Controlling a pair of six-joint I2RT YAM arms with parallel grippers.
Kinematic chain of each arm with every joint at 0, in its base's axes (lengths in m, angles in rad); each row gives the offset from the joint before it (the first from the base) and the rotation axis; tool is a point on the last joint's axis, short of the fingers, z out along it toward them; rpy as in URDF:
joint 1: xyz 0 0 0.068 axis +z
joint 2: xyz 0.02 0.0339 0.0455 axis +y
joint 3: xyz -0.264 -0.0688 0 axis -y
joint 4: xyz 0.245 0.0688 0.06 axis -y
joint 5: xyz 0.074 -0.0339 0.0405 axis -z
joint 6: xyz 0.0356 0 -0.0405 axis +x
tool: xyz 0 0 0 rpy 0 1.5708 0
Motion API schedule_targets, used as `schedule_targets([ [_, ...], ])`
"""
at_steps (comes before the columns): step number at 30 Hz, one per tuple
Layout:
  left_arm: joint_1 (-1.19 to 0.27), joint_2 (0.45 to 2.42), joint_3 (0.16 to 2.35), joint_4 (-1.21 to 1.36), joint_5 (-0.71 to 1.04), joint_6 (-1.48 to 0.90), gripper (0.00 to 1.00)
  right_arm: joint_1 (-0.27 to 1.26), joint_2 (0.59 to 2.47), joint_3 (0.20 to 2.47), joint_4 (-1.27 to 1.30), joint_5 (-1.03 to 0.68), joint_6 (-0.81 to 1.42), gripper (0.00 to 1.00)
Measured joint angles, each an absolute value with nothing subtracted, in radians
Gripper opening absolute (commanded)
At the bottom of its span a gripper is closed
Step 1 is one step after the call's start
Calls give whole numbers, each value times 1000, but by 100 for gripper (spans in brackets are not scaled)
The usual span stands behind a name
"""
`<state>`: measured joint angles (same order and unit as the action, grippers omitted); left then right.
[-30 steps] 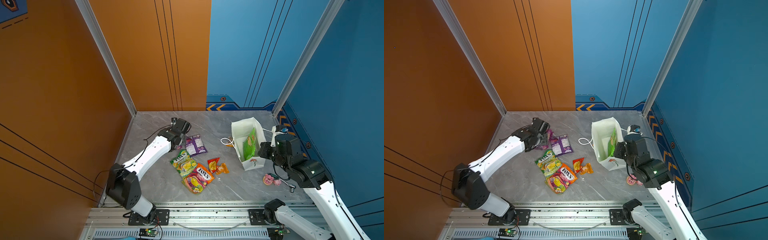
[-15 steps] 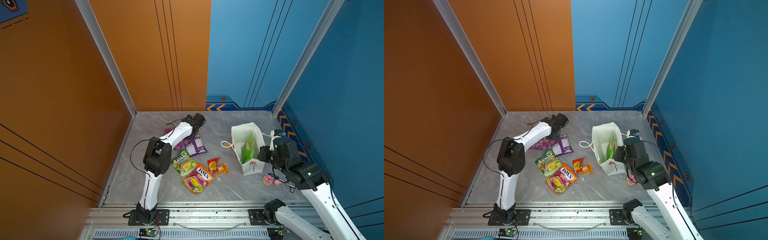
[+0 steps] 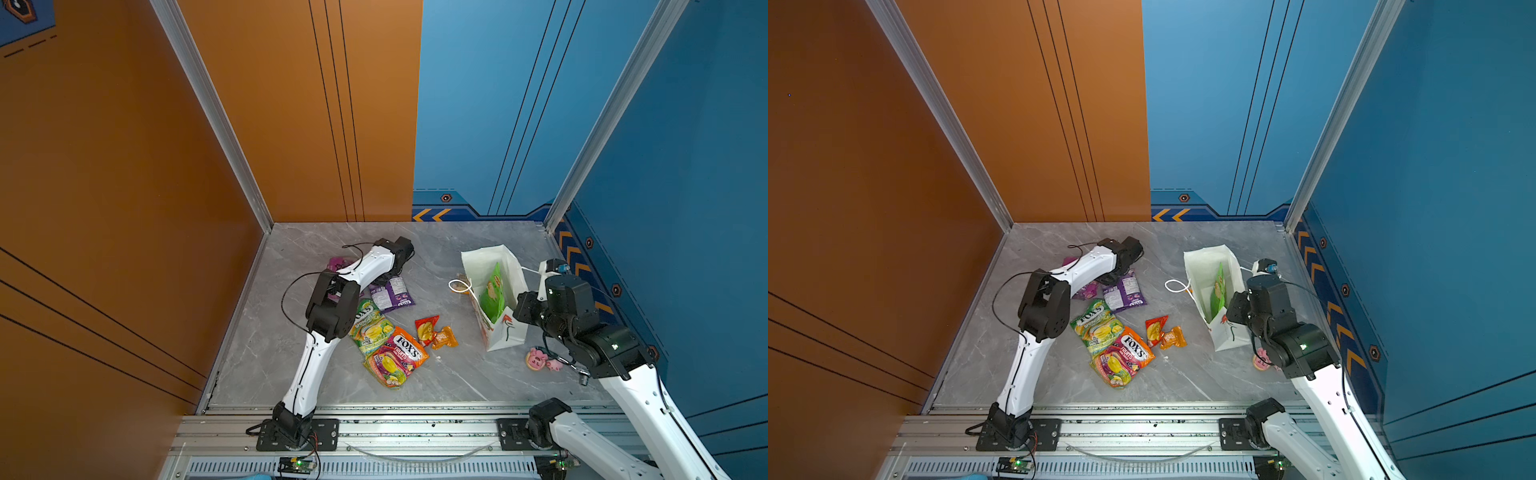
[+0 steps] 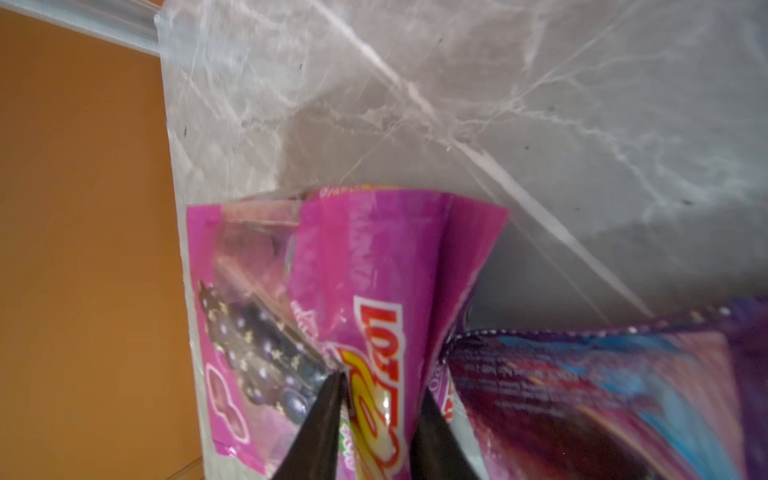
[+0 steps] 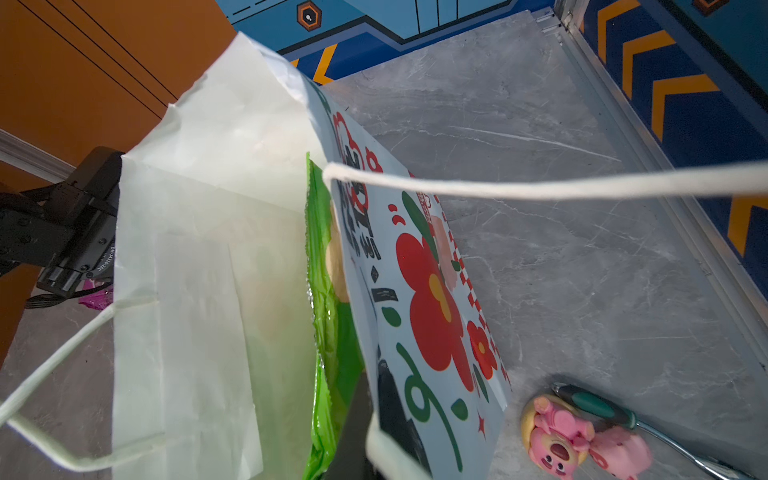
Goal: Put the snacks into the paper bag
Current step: 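Lower the left gripper onto the magenta grape candy bag and grasp it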
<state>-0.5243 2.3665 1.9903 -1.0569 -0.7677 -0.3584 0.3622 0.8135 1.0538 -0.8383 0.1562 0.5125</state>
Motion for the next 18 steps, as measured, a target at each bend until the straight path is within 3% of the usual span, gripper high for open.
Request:
schedule_targets([
  [6, -524, 2367, 1990, -1074, -803, -369, 0, 361, 816, 1048, -829, 153, 514, 0],
  [18, -525, 2301, 1908, -1064, -852, -428, 0, 360, 821, 1048, -826, 150, 521, 0],
])
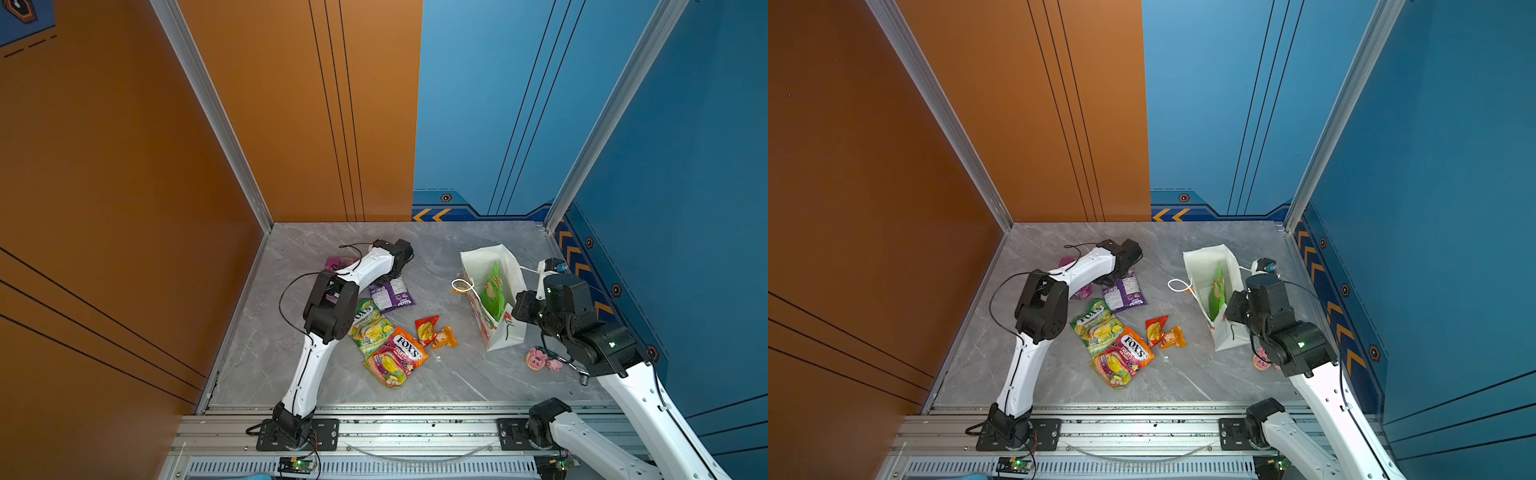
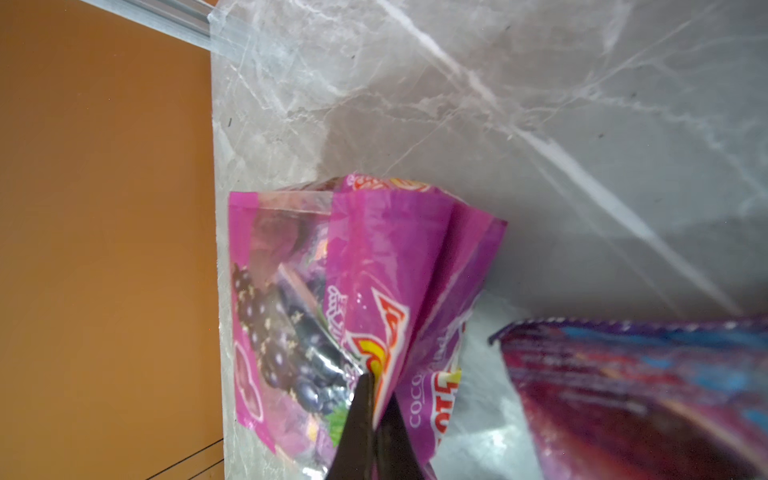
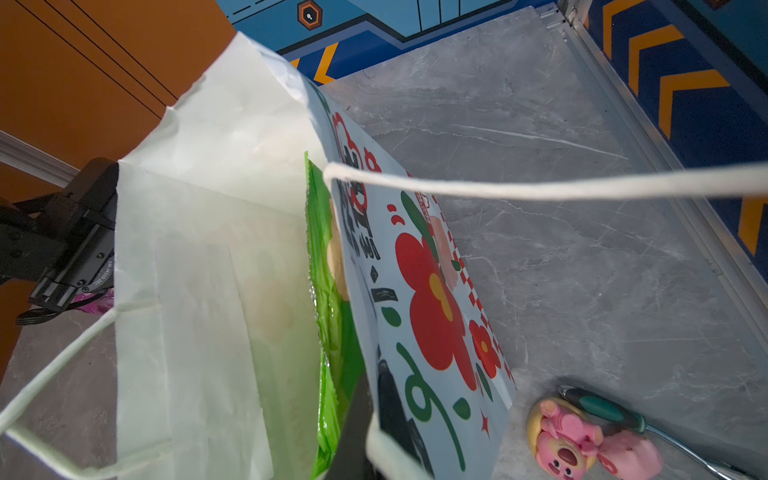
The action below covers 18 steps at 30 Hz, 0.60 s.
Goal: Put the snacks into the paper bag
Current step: 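Lower the left gripper onto the magenta grape candy bag and grasp it, then lift the magenta grape bag with the left gripper and carry it over the white bag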
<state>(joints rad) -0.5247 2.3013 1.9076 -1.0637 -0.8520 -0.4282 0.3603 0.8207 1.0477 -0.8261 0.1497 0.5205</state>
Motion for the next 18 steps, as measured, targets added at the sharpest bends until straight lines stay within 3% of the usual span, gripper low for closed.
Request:
schedule_targets([
  [13, -525, 1773, 1490, -842, -681, -488, 0, 362, 821, 1069, -830, 146, 511, 0],
  [18, -525, 1617, 1385, -741, -588, -513, 0, 439, 842, 1096, -830, 137, 493, 0],
])
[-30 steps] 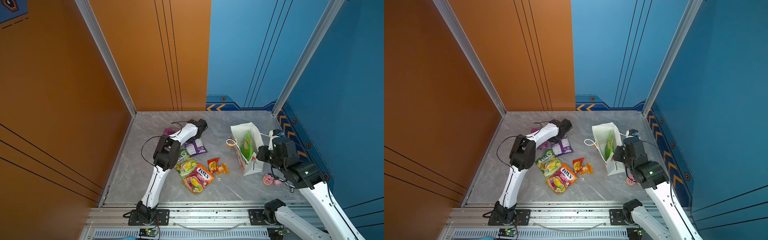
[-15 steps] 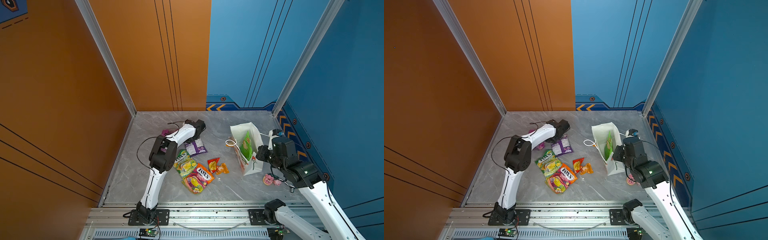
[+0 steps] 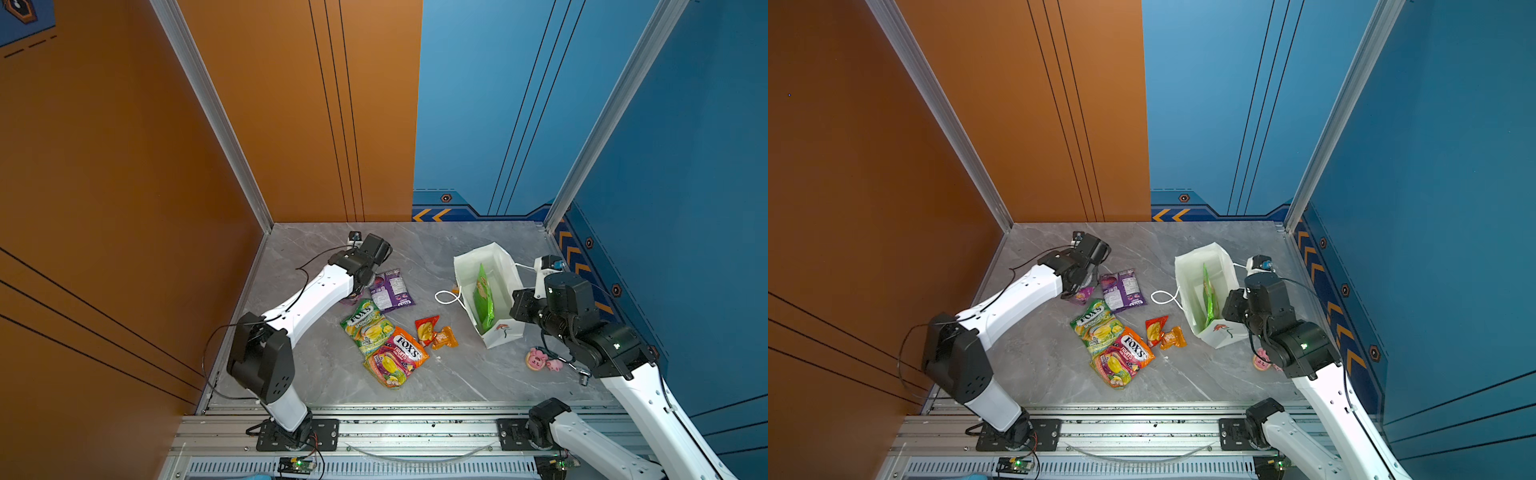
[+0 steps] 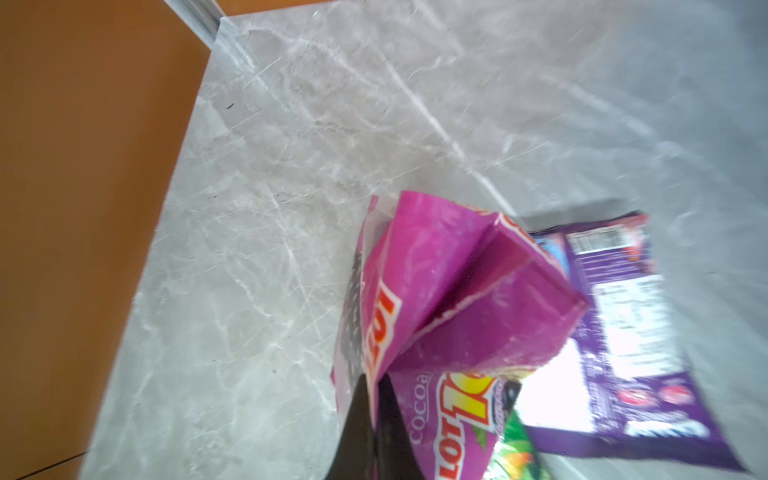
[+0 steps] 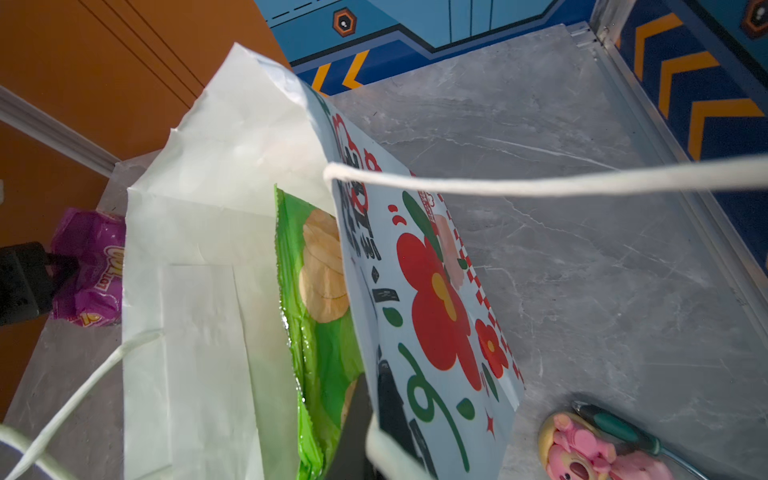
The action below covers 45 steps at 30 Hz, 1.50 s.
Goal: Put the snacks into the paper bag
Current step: 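Lift the magenta grape bag with the left gripper and carry it over the white bag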
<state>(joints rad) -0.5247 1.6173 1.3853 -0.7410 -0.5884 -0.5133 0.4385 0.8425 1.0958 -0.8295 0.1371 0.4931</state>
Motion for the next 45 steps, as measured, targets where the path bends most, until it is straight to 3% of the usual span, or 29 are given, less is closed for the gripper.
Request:
schedule_targets([
  [5, -525, 1536, 1336, -705, -513, -541, 0, 524, 914, 1097, -829, 170, 494, 0],
  [19, -564, 1291, 1368, -686, -380, -620, 0, 525, 885, 1105, -854, 293, 508, 0],
  [35, -723, 1378, 1653, -596, -308, -724, 0, 495, 844, 1089, -855, 323, 563, 0],
  [45, -807, 1487, 1764, -541, -278, -788, 0, 376, 839, 1060, -817, 185, 607, 0],
])
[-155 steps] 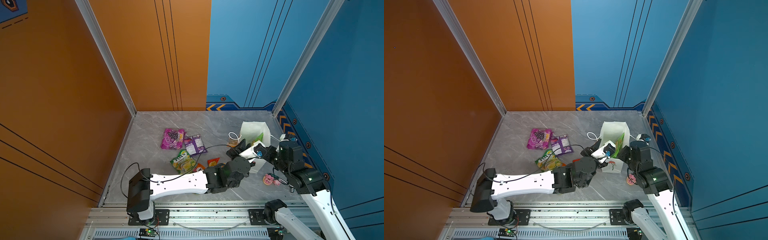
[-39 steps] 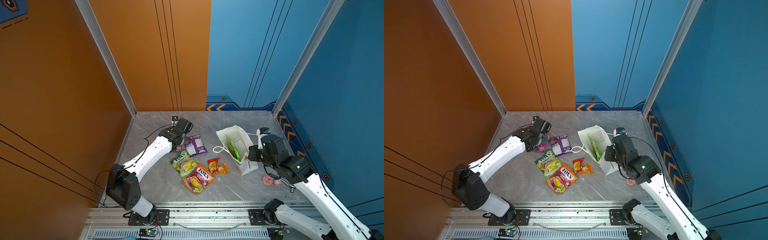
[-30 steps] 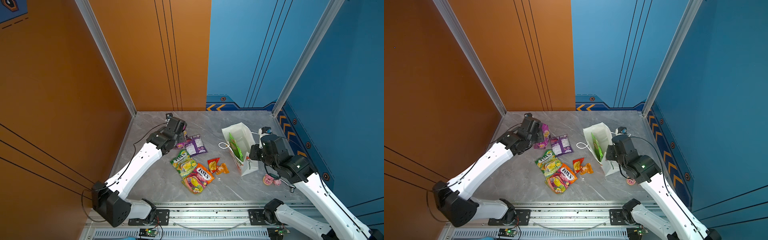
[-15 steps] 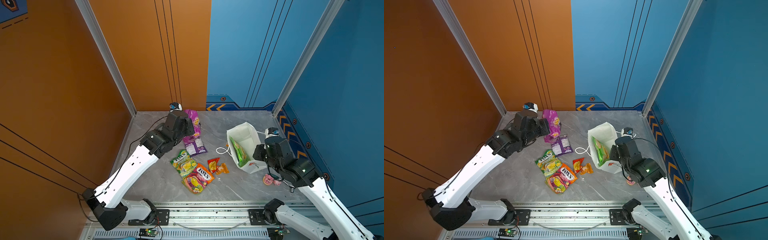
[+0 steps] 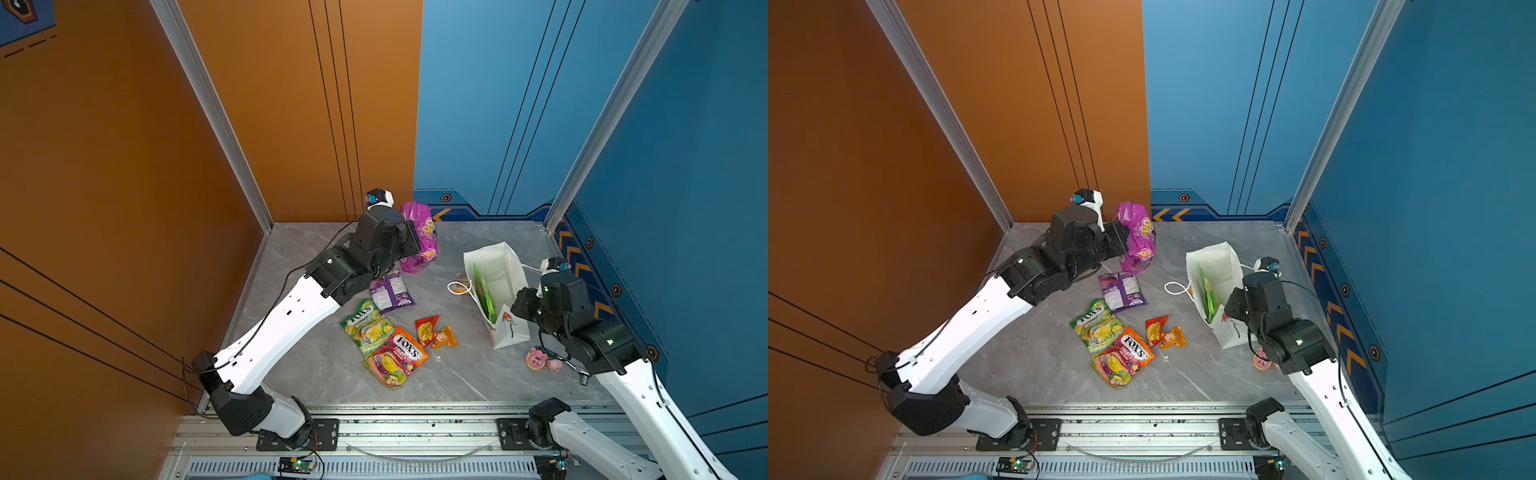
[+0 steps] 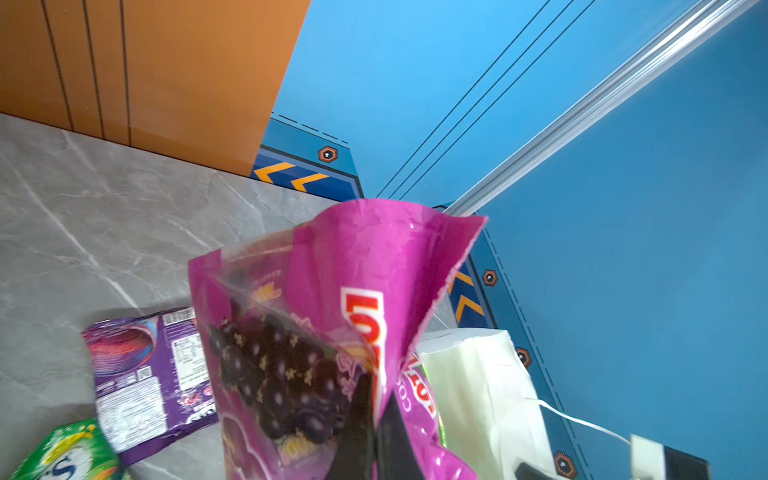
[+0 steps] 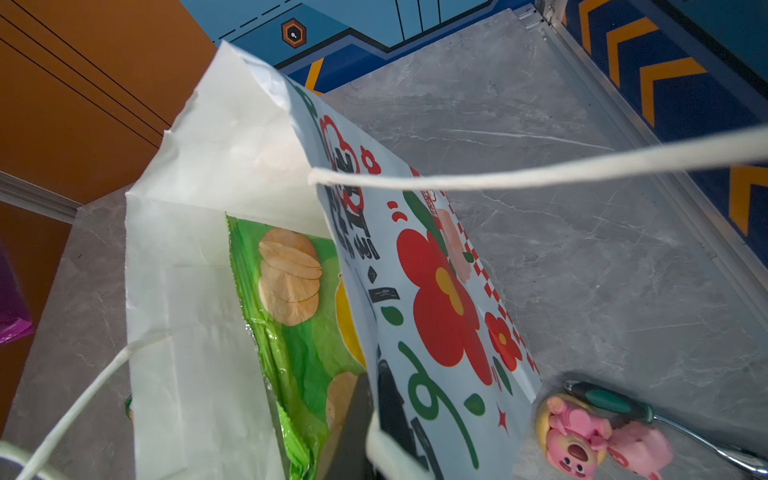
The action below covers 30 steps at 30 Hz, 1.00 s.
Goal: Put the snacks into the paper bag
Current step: 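Lift the magenta grape bag with the left gripper and carry it over the white bag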
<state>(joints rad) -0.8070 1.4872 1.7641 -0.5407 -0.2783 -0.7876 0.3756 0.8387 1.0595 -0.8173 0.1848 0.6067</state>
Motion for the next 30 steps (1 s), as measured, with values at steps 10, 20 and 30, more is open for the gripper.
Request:
schedule_targets([
  [10, -877, 1599, 1997, -513, -252, -786, 0, 344, 851, 1038, -771, 70, 645, 0],
  [20, -962, 1700, 2093, -481, -244, -788, 0, 337, 880, 1037, -732, 2, 713, 0],
  [30, -1017, 1708, 2002, -393, -226, -847, 0, 337, 892, 1037, -719, 0, 777, 0],
])
